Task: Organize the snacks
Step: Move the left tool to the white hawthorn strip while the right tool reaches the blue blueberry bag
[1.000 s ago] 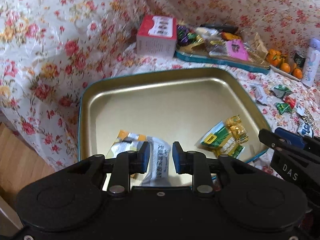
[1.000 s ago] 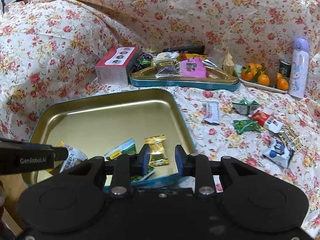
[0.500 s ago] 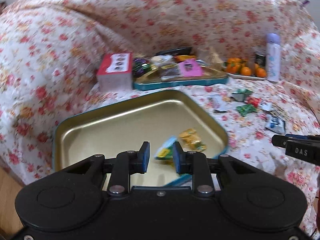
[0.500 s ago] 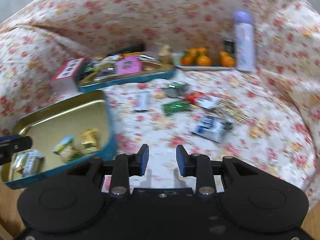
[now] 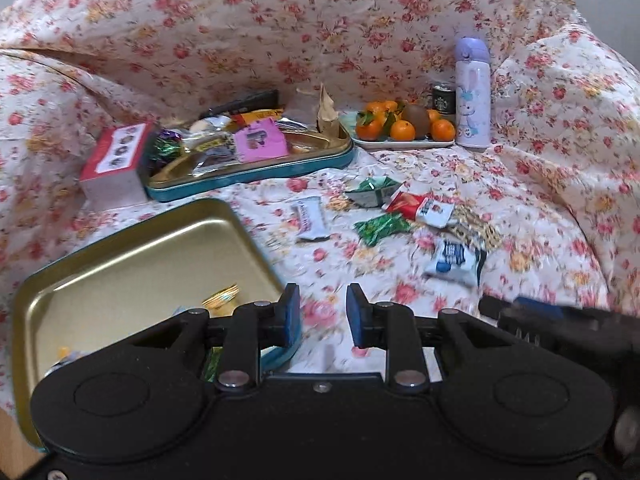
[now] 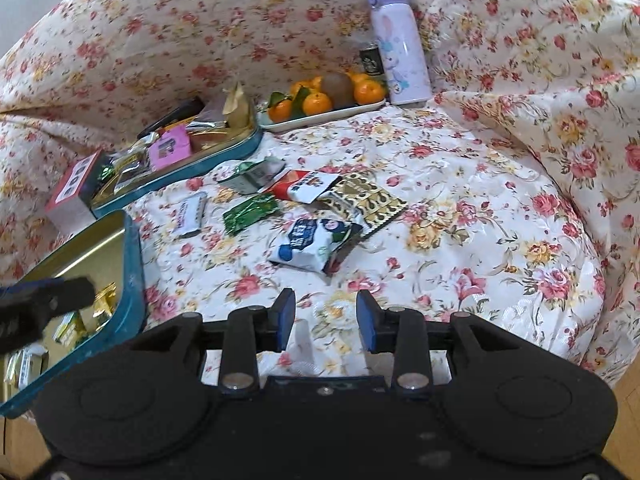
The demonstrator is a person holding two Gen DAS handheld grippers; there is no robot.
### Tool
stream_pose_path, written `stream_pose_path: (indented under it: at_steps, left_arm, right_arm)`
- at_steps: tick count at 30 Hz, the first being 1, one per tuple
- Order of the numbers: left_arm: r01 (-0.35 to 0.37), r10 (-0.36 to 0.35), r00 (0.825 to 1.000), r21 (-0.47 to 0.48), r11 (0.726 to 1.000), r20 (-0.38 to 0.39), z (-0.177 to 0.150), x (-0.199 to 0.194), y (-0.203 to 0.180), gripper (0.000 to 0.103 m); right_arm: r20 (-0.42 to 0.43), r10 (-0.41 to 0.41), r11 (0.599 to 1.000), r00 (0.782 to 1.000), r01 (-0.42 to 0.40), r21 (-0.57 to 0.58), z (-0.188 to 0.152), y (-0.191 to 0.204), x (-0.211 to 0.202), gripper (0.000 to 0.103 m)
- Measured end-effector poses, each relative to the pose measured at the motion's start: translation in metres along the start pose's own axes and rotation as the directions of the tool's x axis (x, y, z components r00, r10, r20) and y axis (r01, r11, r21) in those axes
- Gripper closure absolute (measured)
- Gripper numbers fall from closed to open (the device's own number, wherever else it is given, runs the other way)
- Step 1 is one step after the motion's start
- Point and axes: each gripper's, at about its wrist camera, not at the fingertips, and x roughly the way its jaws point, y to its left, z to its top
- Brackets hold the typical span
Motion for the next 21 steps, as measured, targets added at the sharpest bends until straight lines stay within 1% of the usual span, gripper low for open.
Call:
stream_pose_path:
  at_steps: [7, 13, 17, 21]
  left_arm:
    - [-0.031, 0.028, 0.997, -0.055, 0.998, -0.065, 0.039, 0.045, 0.002, 0.067]
    - [-0.035, 0.024, 0.989, -0.072, 0.997, -0.147, 0.068, 0.093, 0.005, 0.067]
    - [-0.037, 0.021, 0.978, -0.073, 0.997, -0.205, 0.078, 0.122, 0.005, 0.067]
    - [-0.041, 0.018, 0.962, -0.081, 0.996, -0.273, 0.083, 0.149, 0.006, 0.067]
  right_arm:
    - [0.008, 0.01, 1.0, 1.0, -0.01, 0.021, 0.006, -0.012, 0.011, 0.066]
    - [-0.009, 0.025, 0.999, 1.0, -0.025, 0.038, 0.008, -0.018, 0.022, 0.066]
    - [-0.003, 0.025, 1.0, 1.0, -0.025, 0.018, 0.01, -0.018, 0.026, 0.066]
    - [0.023, 0.026, 0.999, 0.999, -0.026, -0.019, 0.014, -0.018, 0.026, 0.065]
